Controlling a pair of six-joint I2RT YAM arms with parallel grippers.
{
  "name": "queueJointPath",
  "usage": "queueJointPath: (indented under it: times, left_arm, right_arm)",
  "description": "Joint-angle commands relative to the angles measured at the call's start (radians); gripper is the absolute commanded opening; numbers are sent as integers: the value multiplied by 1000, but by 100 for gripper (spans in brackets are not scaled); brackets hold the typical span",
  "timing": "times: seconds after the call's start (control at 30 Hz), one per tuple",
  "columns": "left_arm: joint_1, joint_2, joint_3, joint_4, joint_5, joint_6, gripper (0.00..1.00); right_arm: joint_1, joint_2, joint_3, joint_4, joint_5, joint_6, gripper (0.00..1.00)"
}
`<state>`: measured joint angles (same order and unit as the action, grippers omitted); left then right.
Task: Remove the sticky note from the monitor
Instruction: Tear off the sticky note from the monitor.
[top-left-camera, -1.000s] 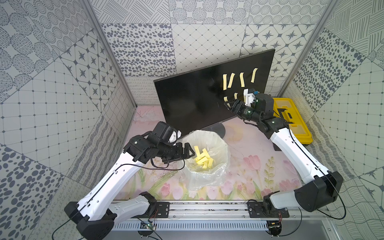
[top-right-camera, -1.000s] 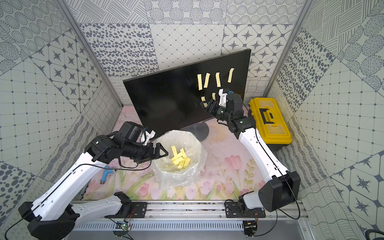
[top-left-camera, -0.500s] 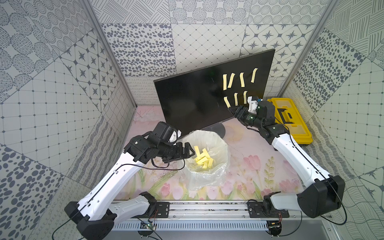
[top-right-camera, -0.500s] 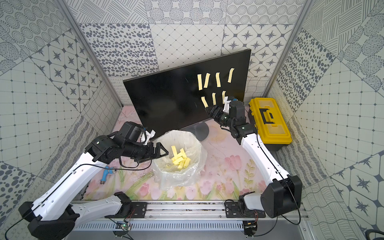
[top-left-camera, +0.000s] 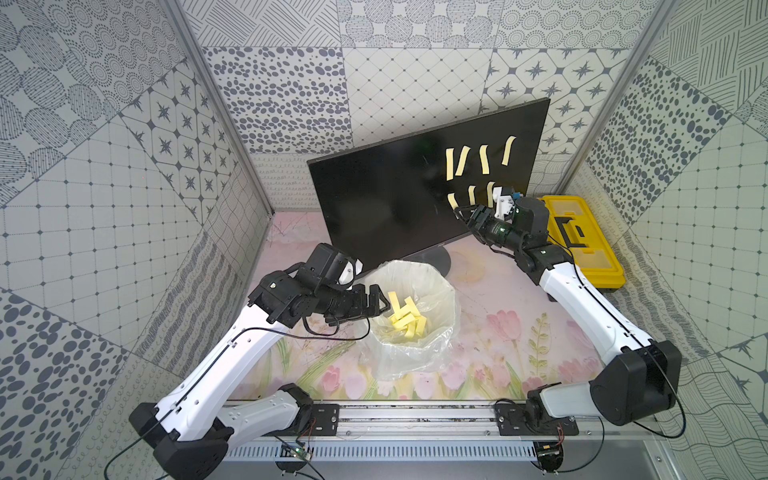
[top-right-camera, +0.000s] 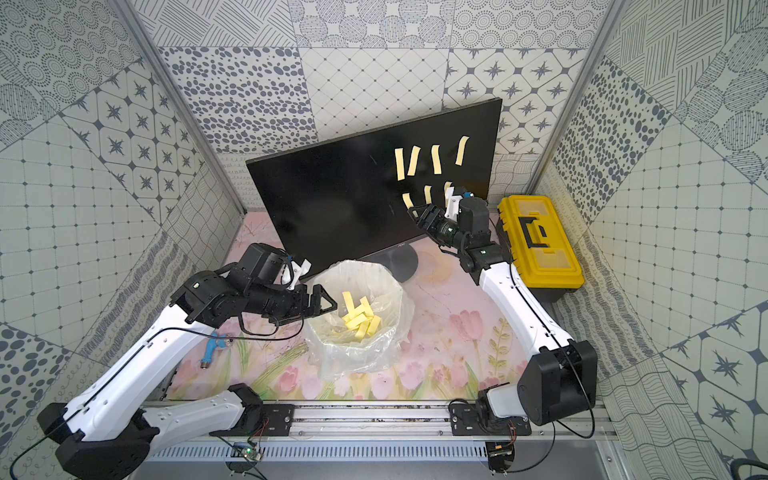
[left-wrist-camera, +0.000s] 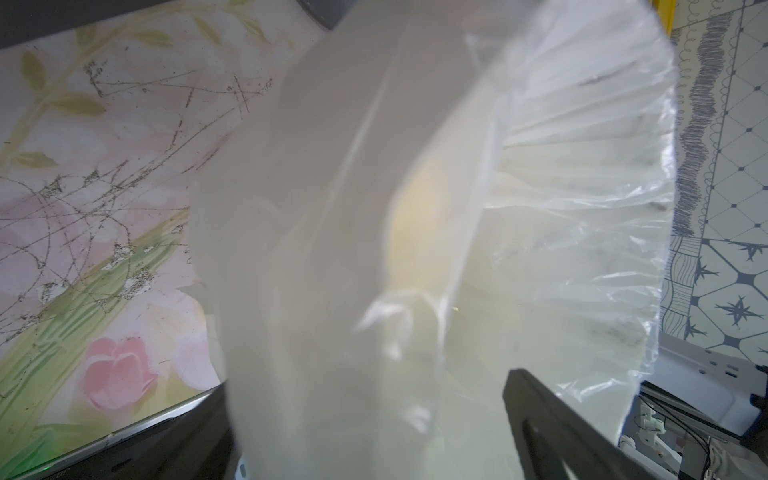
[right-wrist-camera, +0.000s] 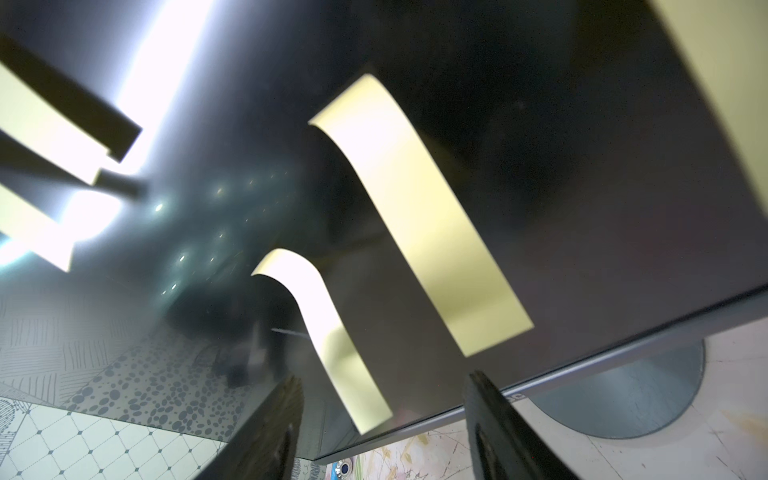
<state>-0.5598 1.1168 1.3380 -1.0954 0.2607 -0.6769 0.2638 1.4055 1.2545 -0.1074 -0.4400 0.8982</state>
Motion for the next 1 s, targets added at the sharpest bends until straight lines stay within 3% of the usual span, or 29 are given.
queueJointPath:
  times: [0.0, 0.47, 0.87, 0.97]
  left_arm:
    - [-5, 2, -4, 14, 0, 4, 99]
    - [-6, 1, -7, 14, -1, -4, 99]
    - [-6, -2, -14, 12, -5, -8, 99]
    - [-6, -4, -14, 12, -6, -11, 99]
  right_arm:
    - [-6, 18, 33, 84, -39, 22, 62]
    - [-12, 30, 43, 118, -74, 33, 48]
    - [-24, 27, 37, 133, -102, 42, 14]
    - [-26, 22, 29, 133, -104, 43, 0]
